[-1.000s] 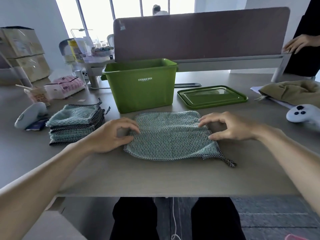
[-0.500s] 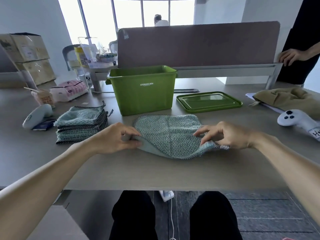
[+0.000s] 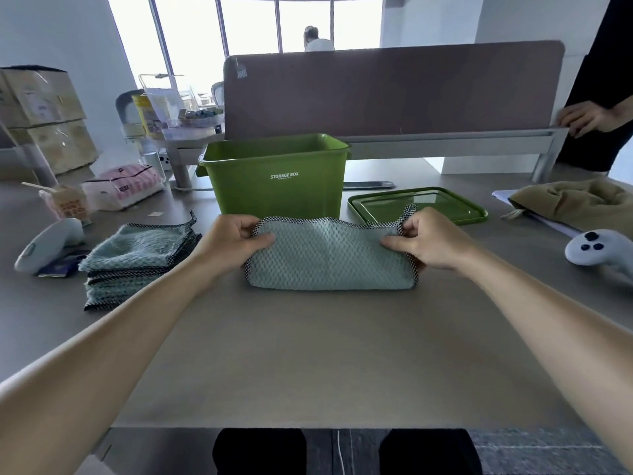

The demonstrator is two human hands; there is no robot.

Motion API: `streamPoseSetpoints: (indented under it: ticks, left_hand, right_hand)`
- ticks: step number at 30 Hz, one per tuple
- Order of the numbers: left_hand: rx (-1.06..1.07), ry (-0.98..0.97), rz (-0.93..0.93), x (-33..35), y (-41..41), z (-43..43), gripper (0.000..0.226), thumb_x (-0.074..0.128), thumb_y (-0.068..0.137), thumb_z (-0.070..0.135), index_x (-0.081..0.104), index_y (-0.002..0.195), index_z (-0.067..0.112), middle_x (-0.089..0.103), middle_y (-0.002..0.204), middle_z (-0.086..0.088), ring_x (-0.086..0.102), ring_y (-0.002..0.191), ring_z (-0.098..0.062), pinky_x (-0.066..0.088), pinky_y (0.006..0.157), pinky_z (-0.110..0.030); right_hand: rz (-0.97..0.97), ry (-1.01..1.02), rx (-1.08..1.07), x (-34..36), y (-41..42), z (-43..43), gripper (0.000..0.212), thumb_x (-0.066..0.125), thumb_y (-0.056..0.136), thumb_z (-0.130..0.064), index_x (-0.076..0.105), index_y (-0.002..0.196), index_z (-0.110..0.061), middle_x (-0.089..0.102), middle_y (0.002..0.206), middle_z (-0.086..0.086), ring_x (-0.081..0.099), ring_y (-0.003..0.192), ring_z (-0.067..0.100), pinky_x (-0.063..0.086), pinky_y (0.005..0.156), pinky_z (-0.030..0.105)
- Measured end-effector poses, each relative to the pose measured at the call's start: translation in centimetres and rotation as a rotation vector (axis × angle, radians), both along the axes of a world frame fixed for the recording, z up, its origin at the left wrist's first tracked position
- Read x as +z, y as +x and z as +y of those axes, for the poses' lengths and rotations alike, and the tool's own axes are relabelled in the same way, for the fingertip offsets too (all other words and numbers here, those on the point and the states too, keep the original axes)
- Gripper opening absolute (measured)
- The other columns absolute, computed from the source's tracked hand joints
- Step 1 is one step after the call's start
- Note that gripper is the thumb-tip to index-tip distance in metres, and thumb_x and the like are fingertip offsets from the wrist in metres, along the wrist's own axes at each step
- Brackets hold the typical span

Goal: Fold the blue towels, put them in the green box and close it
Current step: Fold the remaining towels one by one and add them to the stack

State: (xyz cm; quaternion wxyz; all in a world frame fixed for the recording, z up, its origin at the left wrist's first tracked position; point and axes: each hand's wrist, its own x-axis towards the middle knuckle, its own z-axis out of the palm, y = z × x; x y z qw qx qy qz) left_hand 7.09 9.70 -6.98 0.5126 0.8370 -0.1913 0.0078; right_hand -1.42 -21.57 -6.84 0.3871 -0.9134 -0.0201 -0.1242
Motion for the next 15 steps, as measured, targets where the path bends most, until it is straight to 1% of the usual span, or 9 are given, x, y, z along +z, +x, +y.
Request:
streamPoseSetpoints:
  ticks: [2, 3, 4, 6, 8, 10, 11, 13, 15]
  left_hand:
    - [0.037, 0.102, 0.019, 0.0, 1.4, -0.4, 0.019, 0.082, 0.071, 0.019, 0.075, 0.088, 0.02, 0.078, 0.09, -0.005, 0.074, 0.091, -0.024, 0.056, 0.093, -0.046]
    - [0.034, 0.178, 0.034, 0.2, 1.9, -0.7, 0.02, 0.081, 0.067, 0.018, 0.074, 0.086, 0.023, 0.078, 0.089, -0.003, 0.073, 0.089, -0.02, 0.056, 0.093, -0.044]
    - [0.015, 0.238, 0.05, 0.3, 2.3, -1.0, 0.021, 0.081, 0.069, 0.012, 0.073, 0.084, 0.025, 0.077, 0.089, -0.003, 0.071, 0.086, -0.017, 0.056, 0.093, -0.041]
    - [-0.012, 0.287, 0.065, 0.4, 3.4, -1.5, 0.022, 0.078, 0.074, 0.003, 0.073, 0.084, 0.022, 0.076, 0.087, -0.004, 0.067, 0.08, -0.014, 0.054, 0.095, -0.039]
    - [-0.026, 0.297, 0.065, 0.2, 4.0, -1.9, 0.012, 0.081, 0.076, 0.01, 0.076, 0.086, 0.017, 0.077, 0.086, -0.002, 0.07, 0.085, -0.014, 0.053, 0.095, -0.034]
    - [-0.034, 0.31, 0.04, -0.3, 4.2, -2.1, 0.014, 0.084, 0.076, 0.019, 0.078, 0.088, 0.014, 0.077, 0.086, -0.002, 0.071, 0.089, -0.015, 0.054, 0.091, -0.029]
    - [-0.034, 0.324, 0.013, -0.7, 4.4, -2.2, 0.014, 0.084, 0.076, 0.02, 0.079, 0.088, 0.014, 0.077, 0.086, -0.001, 0.071, 0.088, -0.015, 0.055, 0.088, -0.029]
    - [-0.044, 0.356, -0.031, -0.9, 4.8, -2.1, 0.012, 0.082, 0.078, 0.025, 0.08, 0.085, 0.016, 0.076, 0.083, 0.002, 0.07, 0.084, -0.012, 0.055, 0.084, -0.029]
    - [-0.042, 0.374, -0.035, -1.3, 5.3, -1.7, 0.015, 0.079, 0.081, 0.034, 0.079, 0.081, 0.019, 0.076, 0.081, 0.004, 0.07, 0.085, -0.014, 0.055, 0.086, -0.034]
  right_hand:
    - [0.01, -0.057, -0.063, -0.4, 1.4, -0.3, 0.031, 0.078, 0.083, -0.029, 0.069, 0.074, 0.0, 0.071, 0.07, 0.011, 0.061, 0.056, 0.021, 0.05, 0.054, 0.037]
    - [0.027, -0.093, -0.082, -0.5, 2.0, -0.5, 0.031, 0.08, 0.081, -0.029, 0.067, 0.071, -0.003, 0.072, 0.071, 0.013, 0.062, 0.059, 0.026, 0.052, 0.058, 0.04]
    - [0.046, -0.135, -0.085, -0.3, 2.4, -0.6, 0.031, 0.081, 0.08, -0.029, 0.064, 0.065, -0.007, 0.068, 0.065, 0.01, 0.058, 0.058, 0.025, 0.049, 0.056, 0.037]
    - [0.097, -0.185, -0.075, -0.1, 3.1, -0.6, 0.035, 0.083, 0.077, -0.028, 0.058, 0.057, -0.015, 0.058, 0.055, 0.0, 0.052, 0.055, 0.017, 0.038, 0.051, 0.027]
    - [0.139, -0.135, -0.086, -0.4, 3.8, -0.7, 0.036, 0.085, 0.075, -0.028, 0.057, 0.058, -0.014, 0.056, 0.053, -0.003, 0.052, 0.048, 0.009, 0.036, 0.045, 0.019]
    - [0.161, -0.052, -0.098, -0.8, 4.1, -0.8, 0.037, 0.083, 0.078, -0.029, 0.056, 0.058, -0.012, 0.055, 0.05, -0.003, 0.047, 0.037, 0.001, 0.034, 0.037, 0.015]
    - [0.167, -0.02, -0.09, -1.0, 4.2, -0.9, 0.035, 0.082, 0.079, -0.029, 0.059, 0.059, -0.011, 0.058, 0.051, -0.003, 0.048, 0.039, 0.001, 0.034, 0.037, 0.014]
    - [0.162, 0.033, -0.062, -1.3, 4.3, -1.1, 0.03, 0.077, 0.083, -0.028, 0.065, 0.064, -0.008, 0.067, 0.055, -0.004, 0.06, 0.05, 0.007, 0.042, 0.047, 0.017]
    - [0.141, 0.029, -0.057, -1.7, 4.4, -1.2, 0.023, 0.074, 0.086, -0.029, 0.07, 0.077, -0.009, 0.075, 0.07, 0.001, 0.071, 0.069, 0.019, 0.052, 0.068, 0.031]
